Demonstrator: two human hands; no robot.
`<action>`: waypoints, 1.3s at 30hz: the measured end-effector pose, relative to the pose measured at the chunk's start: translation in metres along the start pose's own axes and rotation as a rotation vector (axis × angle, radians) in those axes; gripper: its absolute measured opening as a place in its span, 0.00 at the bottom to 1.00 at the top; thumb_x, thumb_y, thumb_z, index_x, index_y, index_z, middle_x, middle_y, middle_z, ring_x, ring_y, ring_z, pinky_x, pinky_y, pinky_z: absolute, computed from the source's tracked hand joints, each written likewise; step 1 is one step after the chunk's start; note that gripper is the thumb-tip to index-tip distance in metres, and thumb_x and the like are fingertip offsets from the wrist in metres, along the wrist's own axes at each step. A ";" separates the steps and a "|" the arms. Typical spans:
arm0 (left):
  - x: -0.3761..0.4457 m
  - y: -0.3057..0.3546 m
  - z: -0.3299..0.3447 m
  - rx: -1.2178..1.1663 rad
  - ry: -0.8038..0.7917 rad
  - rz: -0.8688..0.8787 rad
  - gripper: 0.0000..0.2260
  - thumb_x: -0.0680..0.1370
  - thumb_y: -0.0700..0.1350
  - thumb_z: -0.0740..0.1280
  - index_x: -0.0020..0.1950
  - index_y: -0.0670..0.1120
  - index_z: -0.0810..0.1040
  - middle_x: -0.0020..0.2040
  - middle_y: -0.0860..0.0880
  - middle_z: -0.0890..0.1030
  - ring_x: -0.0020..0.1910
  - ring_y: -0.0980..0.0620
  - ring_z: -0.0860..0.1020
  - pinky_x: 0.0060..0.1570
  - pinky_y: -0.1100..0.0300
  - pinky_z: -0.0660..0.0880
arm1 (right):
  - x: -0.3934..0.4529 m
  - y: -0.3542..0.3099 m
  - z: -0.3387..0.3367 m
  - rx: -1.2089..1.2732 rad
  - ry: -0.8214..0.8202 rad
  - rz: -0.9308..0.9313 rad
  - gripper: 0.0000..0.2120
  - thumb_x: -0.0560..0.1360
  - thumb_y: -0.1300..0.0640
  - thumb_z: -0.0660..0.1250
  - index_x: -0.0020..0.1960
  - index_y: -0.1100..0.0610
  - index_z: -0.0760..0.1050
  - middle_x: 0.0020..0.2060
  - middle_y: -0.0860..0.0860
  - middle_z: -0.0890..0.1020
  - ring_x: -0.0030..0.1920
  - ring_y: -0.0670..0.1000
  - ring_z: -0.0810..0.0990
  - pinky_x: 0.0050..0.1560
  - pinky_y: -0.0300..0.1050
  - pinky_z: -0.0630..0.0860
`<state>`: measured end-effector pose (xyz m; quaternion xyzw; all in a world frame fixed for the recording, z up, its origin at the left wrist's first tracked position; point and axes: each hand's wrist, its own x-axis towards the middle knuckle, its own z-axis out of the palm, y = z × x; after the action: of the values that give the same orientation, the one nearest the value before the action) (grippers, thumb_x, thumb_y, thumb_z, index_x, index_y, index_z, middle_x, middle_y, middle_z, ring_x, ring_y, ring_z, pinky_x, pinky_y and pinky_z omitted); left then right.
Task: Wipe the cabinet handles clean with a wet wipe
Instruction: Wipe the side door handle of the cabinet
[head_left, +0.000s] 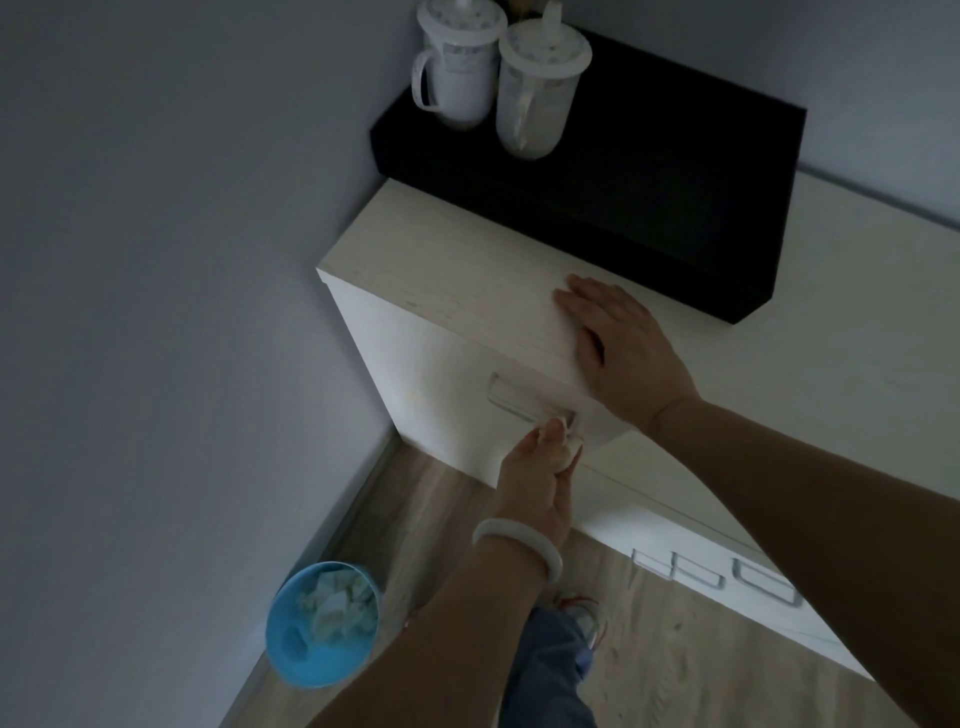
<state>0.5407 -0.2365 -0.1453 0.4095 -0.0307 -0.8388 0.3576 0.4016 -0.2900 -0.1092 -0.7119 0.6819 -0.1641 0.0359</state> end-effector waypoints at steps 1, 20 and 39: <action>0.001 0.004 -0.002 0.037 -0.020 -0.002 0.09 0.82 0.35 0.59 0.47 0.38 0.77 0.31 0.53 0.79 0.29 0.60 0.76 0.46 0.65 0.75 | 0.000 0.000 0.000 0.002 -0.001 0.001 0.21 0.81 0.59 0.57 0.74 0.54 0.66 0.73 0.52 0.67 0.73 0.50 0.64 0.76 0.43 0.51; 0.005 0.056 -0.014 0.248 0.258 0.103 0.08 0.76 0.37 0.71 0.54 0.36 0.80 0.48 0.44 0.82 0.47 0.50 0.81 0.46 0.63 0.80 | 0.002 0.003 0.001 -0.003 -0.003 0.009 0.21 0.81 0.58 0.57 0.74 0.53 0.66 0.73 0.51 0.67 0.73 0.49 0.64 0.76 0.43 0.52; -0.002 0.063 -0.010 0.297 0.326 0.193 0.06 0.74 0.33 0.71 0.46 0.42 0.78 0.46 0.45 0.82 0.47 0.45 0.83 0.51 0.54 0.82 | 0.001 0.002 0.001 -0.003 -0.021 0.013 0.22 0.81 0.54 0.53 0.74 0.53 0.66 0.73 0.51 0.67 0.73 0.49 0.64 0.76 0.45 0.52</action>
<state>0.5845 -0.2792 -0.1292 0.5828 -0.1347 -0.7098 0.3720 0.4003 -0.2916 -0.1105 -0.7091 0.6864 -0.1554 0.0429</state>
